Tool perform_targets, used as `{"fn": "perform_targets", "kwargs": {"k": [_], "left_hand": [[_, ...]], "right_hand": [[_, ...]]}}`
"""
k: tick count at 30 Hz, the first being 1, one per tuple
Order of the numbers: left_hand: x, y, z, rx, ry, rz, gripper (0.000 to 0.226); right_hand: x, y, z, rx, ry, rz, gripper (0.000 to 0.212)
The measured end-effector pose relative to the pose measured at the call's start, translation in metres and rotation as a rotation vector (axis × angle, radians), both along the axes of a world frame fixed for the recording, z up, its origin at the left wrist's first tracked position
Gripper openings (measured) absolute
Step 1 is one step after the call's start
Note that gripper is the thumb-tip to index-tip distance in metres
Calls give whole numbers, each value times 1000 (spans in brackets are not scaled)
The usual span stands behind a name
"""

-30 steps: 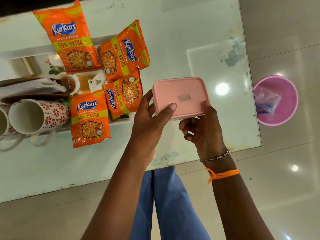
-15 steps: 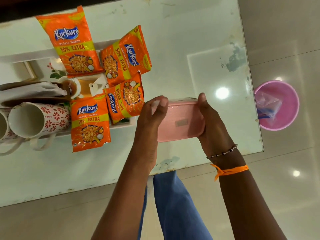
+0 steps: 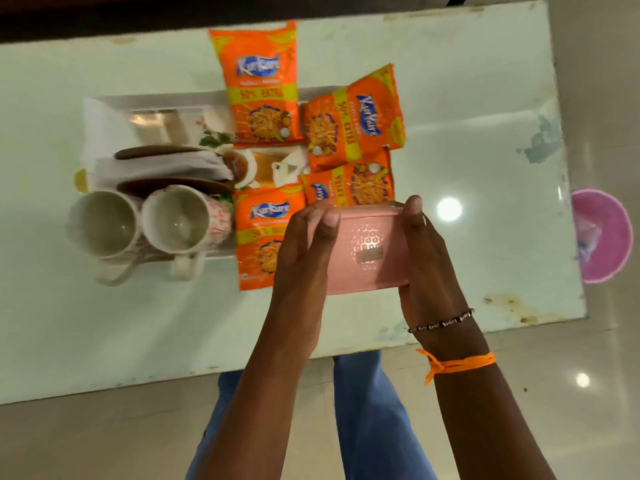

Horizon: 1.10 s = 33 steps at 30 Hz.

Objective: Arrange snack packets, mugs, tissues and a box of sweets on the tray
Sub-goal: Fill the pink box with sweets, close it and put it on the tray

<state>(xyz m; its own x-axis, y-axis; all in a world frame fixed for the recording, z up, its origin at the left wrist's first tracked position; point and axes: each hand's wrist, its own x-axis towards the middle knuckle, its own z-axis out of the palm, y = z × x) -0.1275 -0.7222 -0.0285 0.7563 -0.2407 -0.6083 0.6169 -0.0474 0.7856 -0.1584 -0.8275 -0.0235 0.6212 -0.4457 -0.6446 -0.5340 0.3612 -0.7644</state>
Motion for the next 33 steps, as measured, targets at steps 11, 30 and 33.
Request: {"fn": "perform_targets", "kwargs": {"k": [11,30,33], "left_hand": [[107,170,15,64,-196,1,31],[227,181,-64,727,-501,-192,21],[250,178,-73,713,-238,-136,18]], "right_hand": [[105,123,4,50,-53,-57,24],[245,139,-66,-822,172,317,30],[267,125,-72,-961,239,461,45]]}}
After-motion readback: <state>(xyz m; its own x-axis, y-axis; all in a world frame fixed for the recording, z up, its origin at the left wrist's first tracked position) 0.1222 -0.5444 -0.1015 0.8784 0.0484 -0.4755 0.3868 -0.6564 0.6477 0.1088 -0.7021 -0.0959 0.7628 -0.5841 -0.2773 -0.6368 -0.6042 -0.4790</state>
